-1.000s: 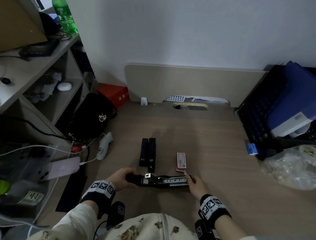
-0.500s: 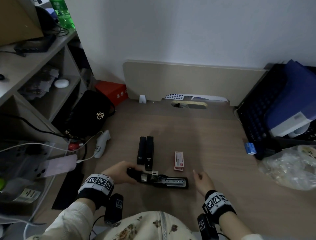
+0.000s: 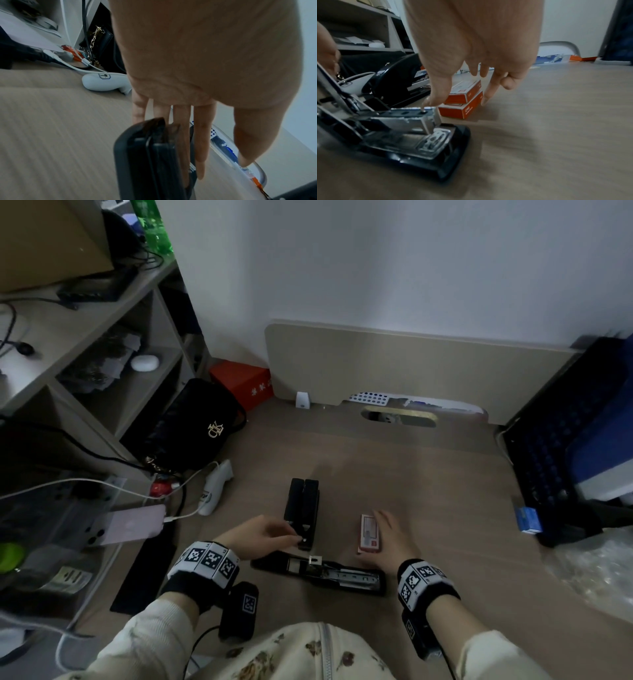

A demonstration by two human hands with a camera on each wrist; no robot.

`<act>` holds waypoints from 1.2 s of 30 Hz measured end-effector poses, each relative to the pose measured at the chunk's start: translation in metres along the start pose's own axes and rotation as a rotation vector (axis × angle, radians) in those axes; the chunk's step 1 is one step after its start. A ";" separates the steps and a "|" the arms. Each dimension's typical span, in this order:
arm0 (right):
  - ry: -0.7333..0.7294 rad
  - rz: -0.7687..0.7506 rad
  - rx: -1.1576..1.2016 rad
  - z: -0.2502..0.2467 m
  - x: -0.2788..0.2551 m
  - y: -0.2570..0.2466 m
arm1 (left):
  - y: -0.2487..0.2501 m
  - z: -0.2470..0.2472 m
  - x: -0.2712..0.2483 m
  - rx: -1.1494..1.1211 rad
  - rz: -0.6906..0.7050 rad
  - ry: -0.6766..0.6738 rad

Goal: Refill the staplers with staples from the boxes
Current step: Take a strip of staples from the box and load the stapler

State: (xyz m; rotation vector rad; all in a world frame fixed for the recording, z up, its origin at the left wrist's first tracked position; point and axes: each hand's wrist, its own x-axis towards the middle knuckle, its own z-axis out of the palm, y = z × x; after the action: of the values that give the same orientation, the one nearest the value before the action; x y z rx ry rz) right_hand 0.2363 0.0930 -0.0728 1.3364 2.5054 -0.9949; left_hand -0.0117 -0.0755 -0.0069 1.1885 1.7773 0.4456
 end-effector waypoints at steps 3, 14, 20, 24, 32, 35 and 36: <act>0.018 -0.003 -0.039 0.000 0.005 0.000 | 0.002 -0.002 0.001 -0.017 -0.002 -0.008; 0.194 0.007 0.323 -0.020 0.003 -0.007 | 0.010 -0.010 0.013 -0.071 0.040 0.048; 0.306 0.009 0.513 -0.035 0.005 -0.026 | 0.032 -0.008 0.020 -0.154 0.115 0.079; 0.283 -0.126 0.456 -0.046 0.001 -0.044 | 0.041 -0.008 0.024 -0.223 0.162 0.096; 0.370 -0.193 0.461 -0.056 -0.008 -0.077 | 0.066 -0.005 0.026 -0.304 0.182 0.129; 0.361 -0.255 0.429 -0.058 -0.013 -0.091 | 0.082 -0.002 0.025 -0.411 0.241 0.109; 0.348 -0.270 0.419 -0.059 -0.014 -0.095 | 0.085 0.000 0.025 -0.456 0.264 0.100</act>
State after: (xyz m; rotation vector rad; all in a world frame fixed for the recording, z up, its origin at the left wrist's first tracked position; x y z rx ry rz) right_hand 0.1811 0.0816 0.0252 1.4002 2.9087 -1.5328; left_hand 0.0305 -0.0140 0.0413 1.0848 1.4926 1.0220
